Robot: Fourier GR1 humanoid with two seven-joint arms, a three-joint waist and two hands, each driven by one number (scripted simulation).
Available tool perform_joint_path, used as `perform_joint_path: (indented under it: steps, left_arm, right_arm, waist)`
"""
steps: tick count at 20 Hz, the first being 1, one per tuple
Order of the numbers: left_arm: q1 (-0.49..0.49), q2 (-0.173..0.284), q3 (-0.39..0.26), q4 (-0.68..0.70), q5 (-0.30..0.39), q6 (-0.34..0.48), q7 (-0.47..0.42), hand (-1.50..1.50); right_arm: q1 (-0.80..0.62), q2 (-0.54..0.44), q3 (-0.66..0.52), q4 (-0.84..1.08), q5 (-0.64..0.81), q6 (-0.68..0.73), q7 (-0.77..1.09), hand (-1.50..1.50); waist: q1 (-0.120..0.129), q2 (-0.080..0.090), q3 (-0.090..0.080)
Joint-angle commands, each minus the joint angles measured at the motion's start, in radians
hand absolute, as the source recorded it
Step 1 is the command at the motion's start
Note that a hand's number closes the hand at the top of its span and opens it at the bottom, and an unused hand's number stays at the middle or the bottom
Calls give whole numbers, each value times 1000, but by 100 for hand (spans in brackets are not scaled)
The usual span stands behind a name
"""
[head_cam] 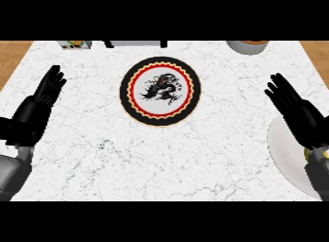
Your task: Pick the lemon from the plate and place it in the plate
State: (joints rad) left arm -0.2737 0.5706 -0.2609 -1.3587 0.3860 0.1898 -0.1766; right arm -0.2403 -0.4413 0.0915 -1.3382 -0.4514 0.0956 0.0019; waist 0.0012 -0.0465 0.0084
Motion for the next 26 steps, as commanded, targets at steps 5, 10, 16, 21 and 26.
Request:
perform_joint_path:
  steps: [5, 10, 16, 21, 26]
  left_arm:
    - [-41, -7, -2, 26, -71, 69, 92, 0]
    - [-23, -60, -52, 30, -75, 85, 118, 0]
    - [19, -72, -58, -80, -113, 111, 223, 0]
    - [-49, -121, -50, -5, -150, 122, 228, 0]
    - [-16, -88, -11, -62, -128, 88, 253, 0]
  right_arm:
    - [-138, 20, -158, 50, 92, -329, 3, -150]
    - [-17, -217, 64, 151, 565, -420, -15, 150]
    - [82, -3, 49, 224, 585, -595, -157, -150]
    - [149, -72, 72, 114, 730, -704, -100, -150]
    - [219, -246, 68, -196, 827, -634, 209, -150]
  waist:
    - [1, 48, -8]
    - [4, 63, -10]
    - [6, 46, -8]
    - [-12, 46, -9]
    - [-14, 41, -11]
